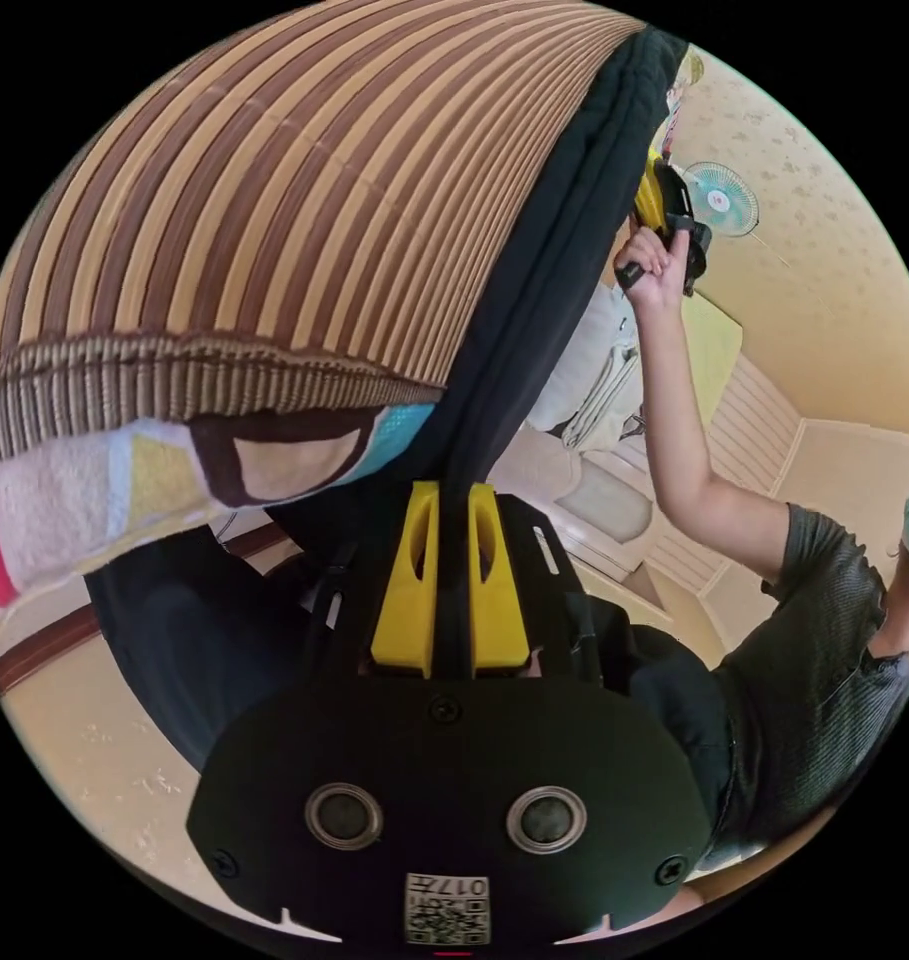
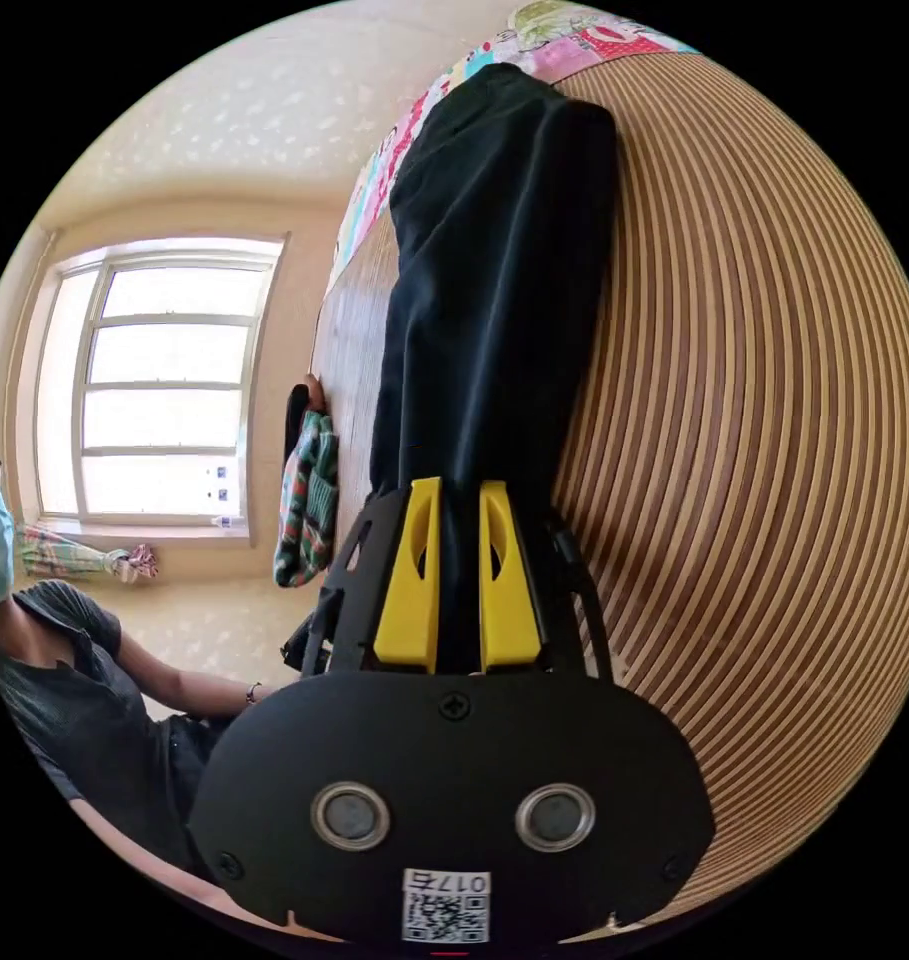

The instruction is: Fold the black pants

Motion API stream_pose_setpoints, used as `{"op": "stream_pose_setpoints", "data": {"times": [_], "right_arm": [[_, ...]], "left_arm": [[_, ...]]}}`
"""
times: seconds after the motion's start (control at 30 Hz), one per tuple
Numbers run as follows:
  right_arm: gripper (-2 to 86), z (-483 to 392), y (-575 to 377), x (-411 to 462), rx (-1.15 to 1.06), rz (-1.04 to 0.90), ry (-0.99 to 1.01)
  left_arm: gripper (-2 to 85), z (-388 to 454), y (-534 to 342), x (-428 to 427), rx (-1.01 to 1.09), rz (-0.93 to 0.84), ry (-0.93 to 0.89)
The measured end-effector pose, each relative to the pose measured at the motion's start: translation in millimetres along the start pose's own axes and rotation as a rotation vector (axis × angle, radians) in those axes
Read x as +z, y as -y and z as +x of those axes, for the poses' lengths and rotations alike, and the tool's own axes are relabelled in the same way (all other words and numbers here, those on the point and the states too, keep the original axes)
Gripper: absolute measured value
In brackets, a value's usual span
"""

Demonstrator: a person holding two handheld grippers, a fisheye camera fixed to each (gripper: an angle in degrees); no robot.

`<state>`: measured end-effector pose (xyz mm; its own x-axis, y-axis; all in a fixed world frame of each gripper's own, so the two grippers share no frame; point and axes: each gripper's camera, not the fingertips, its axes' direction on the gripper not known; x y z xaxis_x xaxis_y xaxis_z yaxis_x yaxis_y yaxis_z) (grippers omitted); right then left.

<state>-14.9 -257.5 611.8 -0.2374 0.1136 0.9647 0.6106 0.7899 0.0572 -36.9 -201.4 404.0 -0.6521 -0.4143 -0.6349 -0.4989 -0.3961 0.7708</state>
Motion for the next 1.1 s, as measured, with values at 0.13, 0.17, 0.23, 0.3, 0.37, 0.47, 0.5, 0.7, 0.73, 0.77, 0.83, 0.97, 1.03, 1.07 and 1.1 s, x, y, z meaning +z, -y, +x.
{"op": "stream_pose_setpoints", "data": {"times": [0.13,0.17,0.23,0.3,0.37,0.47,0.5,0.7,0.73,0.77,0.83,0.97,1.03,1.07,1.1], "right_arm": [[4.1,-5,-110,22,0.102,0.048,0.069],[3.9,-7,-145,22,0.131,0.112,0.04],[4.0,-2,-182,25,0.198,0.158,0.007],[4.5,10,-202,21,0.268,0.207,0.078],[5.6,14,-203,12,0.278,0.242,0.069],[8.6,26,-185,-7,0.275,0.279,0.057],[10.0,36,-170,-10,0.275,0.253,0.065],[10.0,69,-77,10,0.179,0.072,0.192],[9.6,72,-69,17,0.179,0.037,0.218],[8.6,75,-56,29,0.172,-0.023,0.245],[6.9,69,-49,40,0.156,-0.073,0.16],[3.6,33,-87,29,0.052,0.016,0.134],[2.7,20,-124,10,0.017,0.117,0.269],[2.1,10,-151,-3,-0.012,0.181,0.36],[1.7,-3,-180,-13,-0.041,0.232,0.455]], "left_arm": [[4.5,8,-10,21,0.019,-0.046,0.03],[4.7,12,-14,31,0.005,-0.07,0.093],[5.6,23,-19,50,0.009,-0.143,0.236],[7.2,36,-24,63,0.039,-0.179,0.304],[9.7,45,-30,50,0.044,-0.088,0.273],[11.0,57,-30,-4,0.133,0.197,0.157],[11.1,57,-27,-15,0.15,0.25,0.13],[12.9,58,104,-58,0.247,0.294,-0.019],[10.7,65,133,-58,0.272,0.278,-0.031],[8.5,74,158,-54,0.296,0.252,-0.012],[6.4,88,190,-39,0.298,0.134,0.047],[4.5,111,177,-17,0.374,0.035,0.01],[4.1,118,138,-26,0.451,0.084,-0.058],[4.0,121,106,-33,0.499,0.118,-0.148],[4.0,121,89,-36,0.521,0.132,-0.194]]}}
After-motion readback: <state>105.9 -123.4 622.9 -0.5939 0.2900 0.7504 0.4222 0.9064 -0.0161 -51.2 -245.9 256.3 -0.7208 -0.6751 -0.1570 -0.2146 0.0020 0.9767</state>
